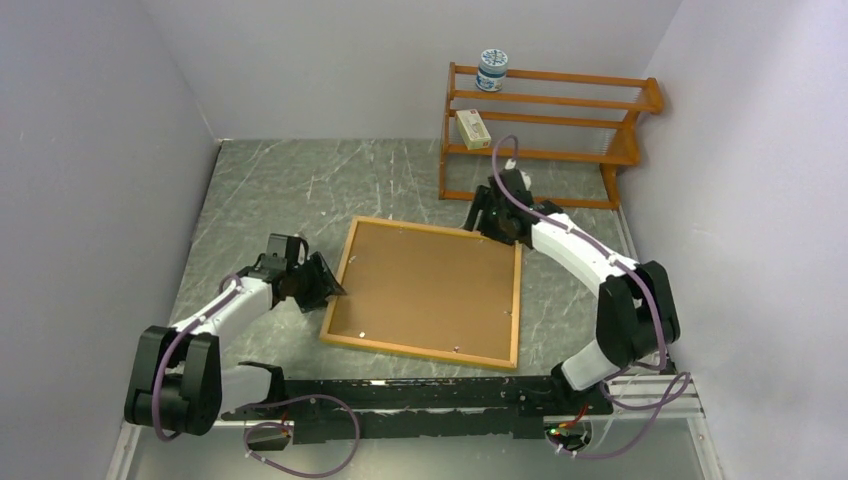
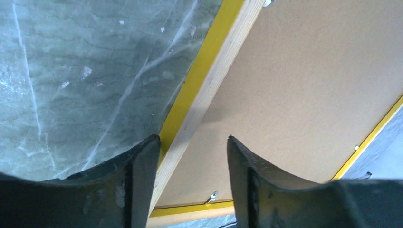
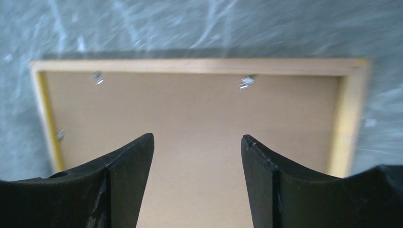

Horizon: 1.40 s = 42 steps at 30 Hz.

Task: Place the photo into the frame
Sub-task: Adjust the photo frame at the center of the board, then install the photo frame at the center of the board.

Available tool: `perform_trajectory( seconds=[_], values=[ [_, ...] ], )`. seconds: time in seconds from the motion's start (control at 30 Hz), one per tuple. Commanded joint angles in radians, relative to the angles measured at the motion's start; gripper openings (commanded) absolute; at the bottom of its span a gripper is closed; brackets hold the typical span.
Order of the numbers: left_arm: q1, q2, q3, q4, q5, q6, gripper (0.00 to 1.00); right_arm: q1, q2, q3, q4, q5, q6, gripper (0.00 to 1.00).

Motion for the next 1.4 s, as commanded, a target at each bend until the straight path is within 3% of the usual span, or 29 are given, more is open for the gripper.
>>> perform_trajectory(
  seconds=[0.0, 0.17, 0.4, 0.77, 1.37],
  values=[
    [-0.004, 0.033, 0.049, 0.002, -0.023, 0.001, 0.54, 0.117, 0.029, 0.033, 0.116, -0.132, 0.106, 0.69],
    [-0.004, 0.099, 0.025, 0.069, 0.023, 0.009, 0.49, 0.276, 0.172, 0.086, 0.280, -0.231, 0.240, 0.62],
    [-0.004, 0.153, 0.011, 0.074, 0.028, 0.020, 0.38, 0.394, 0.435, 0.259, 0.396, -0.313, 0.377, 0.52],
    [-0.004, 0.138, -0.014, 0.058, 0.040, 0.037, 0.26, 0.423, 0.561, 0.307, 0.472, -0.274, 0.441, 0.49],
    [-0.004, 0.134, -0.042, 0.087, 0.067, 0.043, 0.25, 0.441, 0.679, 0.352, 0.555, -0.251, 0.447, 0.49]
  ],
)
